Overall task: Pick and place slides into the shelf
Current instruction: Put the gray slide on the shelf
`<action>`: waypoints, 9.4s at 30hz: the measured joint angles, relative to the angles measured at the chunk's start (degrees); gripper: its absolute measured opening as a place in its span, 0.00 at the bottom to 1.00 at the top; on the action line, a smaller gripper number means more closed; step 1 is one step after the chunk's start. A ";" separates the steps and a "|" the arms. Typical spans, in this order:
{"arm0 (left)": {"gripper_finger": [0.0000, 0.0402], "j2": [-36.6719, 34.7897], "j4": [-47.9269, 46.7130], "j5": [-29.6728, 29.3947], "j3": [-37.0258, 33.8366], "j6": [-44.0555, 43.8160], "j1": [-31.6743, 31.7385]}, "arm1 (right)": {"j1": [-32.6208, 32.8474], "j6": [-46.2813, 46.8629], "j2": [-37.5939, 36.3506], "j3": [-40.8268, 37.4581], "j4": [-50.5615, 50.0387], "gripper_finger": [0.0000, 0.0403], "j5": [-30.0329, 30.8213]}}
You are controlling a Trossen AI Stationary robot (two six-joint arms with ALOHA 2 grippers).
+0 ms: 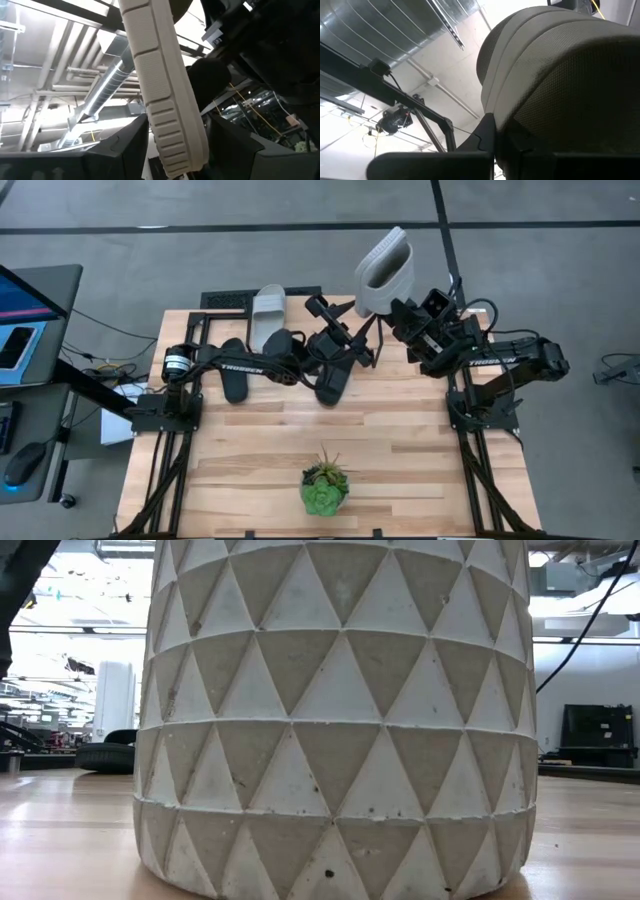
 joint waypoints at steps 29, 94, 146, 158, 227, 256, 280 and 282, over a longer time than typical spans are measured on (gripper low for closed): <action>0.12 -1.60 -14.15 -1.61 3.91 -5.99 -0.08 | 0.15 -0.10 -0.19 0.07 1.32 0.02 -2.38; 0.11 -8.34 -22.28 -10.76 3.70 -4.70 4.01 | 0.86 -0.66 -18.17 -0.04 -47.80 0.62 -5.10; 0.11 -46.87 -33.49 -23.16 -40.40 -91.61 -7.21 | 4.12 -3.44 -34.99 0.04 -93.56 0.62 -0.89; 0.11 -46.08 -42.14 -12.91 -41.75 -116.71 -1.28 | 1.42 -3.02 -34.95 0.04 -96.03 0.62 -0.85; 0.11 -28.40 -25.97 -33.41 -50.19 -135.54 -15.92 | -10.10 -5.10 -37.52 0.02 -110.36 0.62 -1.30; 0.11 -28.22 -5.07 -20.00 -64.17 -129.06 -12.97 | -10.10 0.15 -37.20 0.02 -109.87 0.62 3.99; 0.11 -28.22 -8.16 -16.48 -66.08 -130.79 -7.71 | -10.10 0.63 -35.93 0.02 -109.87 0.62 4.57; 0.11 -28.22 -8.12 -16.52 -66.08 -131.38 -7.71 | -10.10 0.93 -35.90 0.02 -109.87 0.62 4.55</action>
